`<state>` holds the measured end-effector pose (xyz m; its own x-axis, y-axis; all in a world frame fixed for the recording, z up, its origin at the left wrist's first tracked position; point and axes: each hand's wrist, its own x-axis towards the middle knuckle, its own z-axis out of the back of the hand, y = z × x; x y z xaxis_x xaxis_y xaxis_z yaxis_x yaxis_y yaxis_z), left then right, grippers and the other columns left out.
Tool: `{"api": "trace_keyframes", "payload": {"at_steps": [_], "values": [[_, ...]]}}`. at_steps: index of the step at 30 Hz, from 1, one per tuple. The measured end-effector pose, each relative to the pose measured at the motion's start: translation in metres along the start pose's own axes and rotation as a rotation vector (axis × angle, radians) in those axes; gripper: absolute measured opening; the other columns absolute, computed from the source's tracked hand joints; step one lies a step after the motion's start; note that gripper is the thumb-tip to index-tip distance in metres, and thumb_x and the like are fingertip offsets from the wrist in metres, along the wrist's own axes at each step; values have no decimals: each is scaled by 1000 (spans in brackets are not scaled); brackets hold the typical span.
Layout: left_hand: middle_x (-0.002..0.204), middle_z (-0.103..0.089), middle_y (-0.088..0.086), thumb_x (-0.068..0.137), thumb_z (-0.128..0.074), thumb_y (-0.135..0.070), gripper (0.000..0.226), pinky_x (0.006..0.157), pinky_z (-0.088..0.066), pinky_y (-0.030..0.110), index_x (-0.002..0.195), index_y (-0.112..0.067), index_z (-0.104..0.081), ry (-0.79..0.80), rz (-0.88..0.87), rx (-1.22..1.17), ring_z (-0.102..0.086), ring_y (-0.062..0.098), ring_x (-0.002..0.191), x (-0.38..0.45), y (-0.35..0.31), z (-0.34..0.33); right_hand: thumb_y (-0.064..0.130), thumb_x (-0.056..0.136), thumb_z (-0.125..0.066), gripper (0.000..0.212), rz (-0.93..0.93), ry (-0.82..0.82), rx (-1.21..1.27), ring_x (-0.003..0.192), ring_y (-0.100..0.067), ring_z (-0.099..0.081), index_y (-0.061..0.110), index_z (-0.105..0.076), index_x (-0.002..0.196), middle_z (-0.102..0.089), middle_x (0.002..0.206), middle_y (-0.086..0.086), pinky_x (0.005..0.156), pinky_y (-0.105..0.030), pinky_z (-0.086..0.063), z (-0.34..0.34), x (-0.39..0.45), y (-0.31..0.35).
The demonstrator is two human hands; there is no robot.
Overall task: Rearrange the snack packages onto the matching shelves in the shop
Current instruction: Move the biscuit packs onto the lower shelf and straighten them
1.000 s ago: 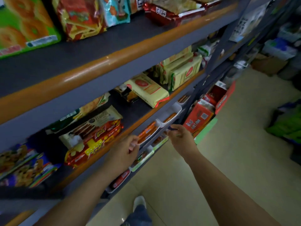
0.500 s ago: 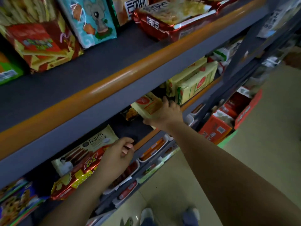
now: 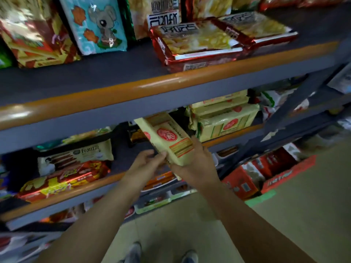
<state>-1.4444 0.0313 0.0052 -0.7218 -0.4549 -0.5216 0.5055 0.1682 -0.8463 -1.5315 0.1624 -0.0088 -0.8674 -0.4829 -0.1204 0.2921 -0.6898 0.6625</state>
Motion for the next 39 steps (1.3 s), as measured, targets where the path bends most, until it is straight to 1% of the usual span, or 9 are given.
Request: {"api": "trace_keyframes", "payload": {"at_steps": [9,14,17,20,23,30,34,37,39], "values": [[110,-70,5,77,-74,-14,47,81,-56,39,120,-15,-56,-35,-80,-288,-69,23,97,-26,4,-82,64,63,-70,77,-49,138,376,115,-12,-55,47,-37,131,-55,125,12,92,-45,-51,45,-68,-44],[105,-72,3,43,-79,-38,88,75,-56,37,126,-26,-52,151,-121,53,-71,23,87,-17,-26,-55,47,87,-59,85,-211,190,685,133,-19,-41,25,-9,152,-37,145,9,105,-37,-39,80,-27,-69],[104,-72,0,50,-81,-33,80,72,-57,35,124,-29,-51,299,-143,334,-72,20,86,-8,-56,-46,43,85,-66,96,-181,80,716,138,-17,-32,28,0,152,-39,143,12,107,-38,-35,102,7,-79],[107,-68,-2,70,-81,-19,57,74,-58,34,118,-24,-50,375,-160,552,-71,15,85,3,-80,-47,49,75,-73,98,-40,109,490,137,-9,-31,34,-12,150,-36,146,15,110,-35,-34,128,31,-91],[101,-68,-5,75,-76,-16,44,65,-57,26,109,-24,-49,401,-208,705,-70,7,77,14,-100,-54,22,84,-70,63,5,311,523,101,14,-50,32,-33,135,-52,120,20,80,-3,-45,145,48,-97],[105,-64,-9,74,-77,-23,61,59,-51,12,124,-32,-42,383,-315,818,-67,0,75,29,-128,-70,16,84,-68,47,-18,333,606,98,2,-62,17,-48,127,-65,113,10,90,-20,-50,164,85,-106],[110,-59,-16,70,-78,-36,64,72,-50,10,125,-37,-44,342,-352,808,-64,-3,85,30,-129,-72,34,68,-76,69,40,397,692,112,-16,-63,9,-53,128,-66,121,-5,101,-35,-48,174,96,-113],[114,-54,-17,54,-72,-67,79,87,-42,18,123,-40,-45,141,-459,724,-53,2,104,33,-120,-69,50,52,-86,84,77,384,757,110,-18,-65,14,-57,122,-69,115,-3,90,-30,-54,183,104,-120],[109,-52,-20,64,-76,-56,63,82,-39,12,116,-36,-45,-22,-479,569,-51,-2,97,34,-111,-66,51,51,-86,83,80,355,796,109,-19,-65,17,-56,121,-70,114,-2,86,-29,-55,196,113,-123]]}}
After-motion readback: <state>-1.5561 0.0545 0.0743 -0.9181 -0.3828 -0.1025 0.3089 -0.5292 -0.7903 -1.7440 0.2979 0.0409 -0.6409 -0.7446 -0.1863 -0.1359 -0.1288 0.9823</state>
